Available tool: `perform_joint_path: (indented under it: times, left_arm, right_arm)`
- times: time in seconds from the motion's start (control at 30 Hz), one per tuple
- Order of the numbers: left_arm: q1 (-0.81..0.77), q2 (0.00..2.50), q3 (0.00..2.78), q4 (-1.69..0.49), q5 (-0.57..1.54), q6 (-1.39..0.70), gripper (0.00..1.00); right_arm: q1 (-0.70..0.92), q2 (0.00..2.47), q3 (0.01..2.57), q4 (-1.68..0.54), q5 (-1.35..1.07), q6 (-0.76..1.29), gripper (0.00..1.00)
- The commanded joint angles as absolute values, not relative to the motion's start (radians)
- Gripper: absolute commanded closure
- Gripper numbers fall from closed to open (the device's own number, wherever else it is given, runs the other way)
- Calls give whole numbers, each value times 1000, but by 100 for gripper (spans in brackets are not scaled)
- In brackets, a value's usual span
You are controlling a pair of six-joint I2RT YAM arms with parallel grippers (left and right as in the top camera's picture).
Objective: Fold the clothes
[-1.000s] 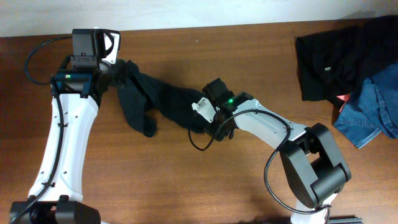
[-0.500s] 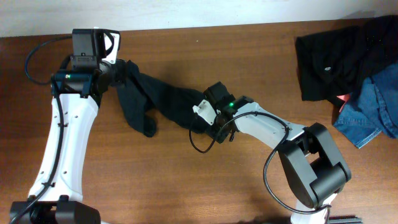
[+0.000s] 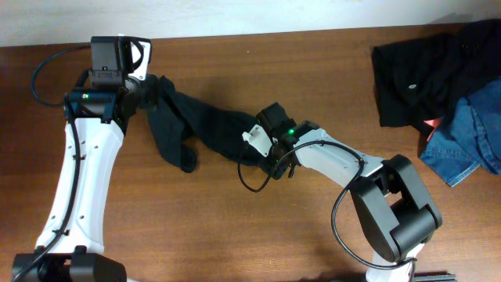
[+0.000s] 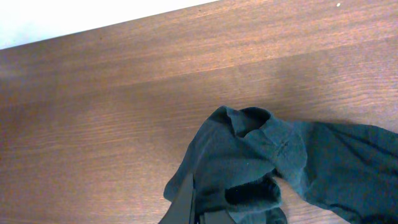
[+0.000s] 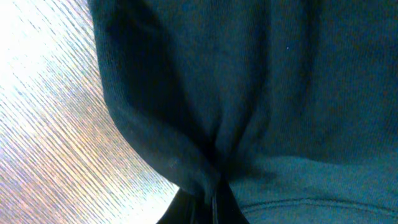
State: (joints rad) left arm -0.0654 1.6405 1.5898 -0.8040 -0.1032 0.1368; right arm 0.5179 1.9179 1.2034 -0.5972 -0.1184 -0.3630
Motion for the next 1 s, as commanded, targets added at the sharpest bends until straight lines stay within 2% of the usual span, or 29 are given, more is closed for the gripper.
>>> perform_joint_path:
  times: [0.0,0.23,0.63,0.97]
  left_arm:
    - [-65,1624,1605,-801,-93,128,100]
    - [-65,1624,1605,-801,-93,128,99]
    - [-65,1624,1605,-801,-93,128,100]
    - [-65,1624,1605,-801,-93,128,100]
  right_arm:
    - [516,1915,1243,-616,-120,-359,96]
    - [516,1902,1354,-730,-120,-359,96]
    - [515,1902,1404,-751,-121,-358,96]
    - [502,1902,1531,-876,-121,-358,96]
